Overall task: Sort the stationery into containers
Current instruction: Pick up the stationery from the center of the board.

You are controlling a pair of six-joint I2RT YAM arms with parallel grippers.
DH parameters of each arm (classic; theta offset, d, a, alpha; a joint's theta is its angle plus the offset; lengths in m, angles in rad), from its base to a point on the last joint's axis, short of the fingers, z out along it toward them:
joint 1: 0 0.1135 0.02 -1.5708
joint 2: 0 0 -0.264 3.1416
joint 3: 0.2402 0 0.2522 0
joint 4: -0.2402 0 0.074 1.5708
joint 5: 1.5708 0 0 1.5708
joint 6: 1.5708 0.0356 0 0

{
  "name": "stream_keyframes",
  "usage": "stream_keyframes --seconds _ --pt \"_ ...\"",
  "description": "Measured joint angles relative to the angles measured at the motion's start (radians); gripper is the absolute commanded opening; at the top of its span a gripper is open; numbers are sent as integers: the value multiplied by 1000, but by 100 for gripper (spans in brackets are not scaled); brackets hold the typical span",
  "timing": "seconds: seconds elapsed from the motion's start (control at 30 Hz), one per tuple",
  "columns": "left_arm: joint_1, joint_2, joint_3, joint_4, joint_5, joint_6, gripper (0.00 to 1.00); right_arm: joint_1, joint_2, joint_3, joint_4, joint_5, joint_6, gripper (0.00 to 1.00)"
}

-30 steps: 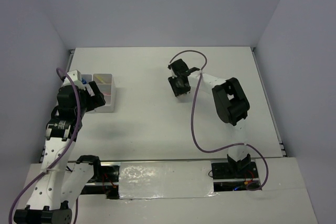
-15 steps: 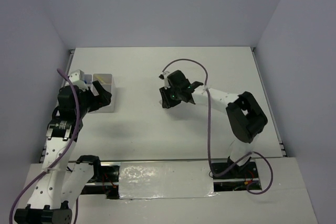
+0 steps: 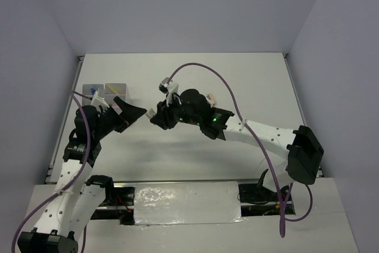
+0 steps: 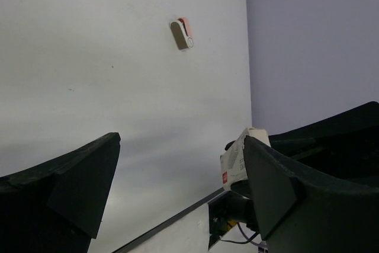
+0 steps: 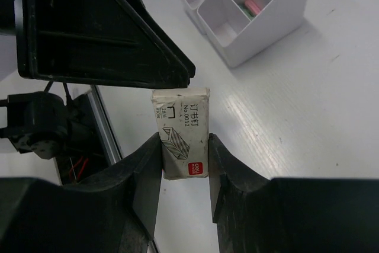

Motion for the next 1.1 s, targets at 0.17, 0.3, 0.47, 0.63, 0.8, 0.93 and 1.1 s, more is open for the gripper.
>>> stream_keyframes --seconds 0.17,0.3,0.47,0.63,0.8,0.93,1.1 --pt "-5 -30 0 40 21 -68 94 16 -2 13 -8 52 0 0" --pt "-10 -43 0 47 31 -77 93 41 10 31 -23 96 -6 0" --pt "-10 -40 7 37 21 -74 87 60 11 32 -25 117 -8 0" --pt "-13 -32 7 51 26 -79 75 61 27 53 -35 128 -11 0" --pt "-26 -30 7 58 31 -94 65 61 94 134 -54 130 -19 0" --pt "-30 -15 7 72 30 -93 38 62 130 164 -66 127 -20 0" --pt "-35 13 12 51 21 -55 0 63 150 175 -94 134 -24 13"
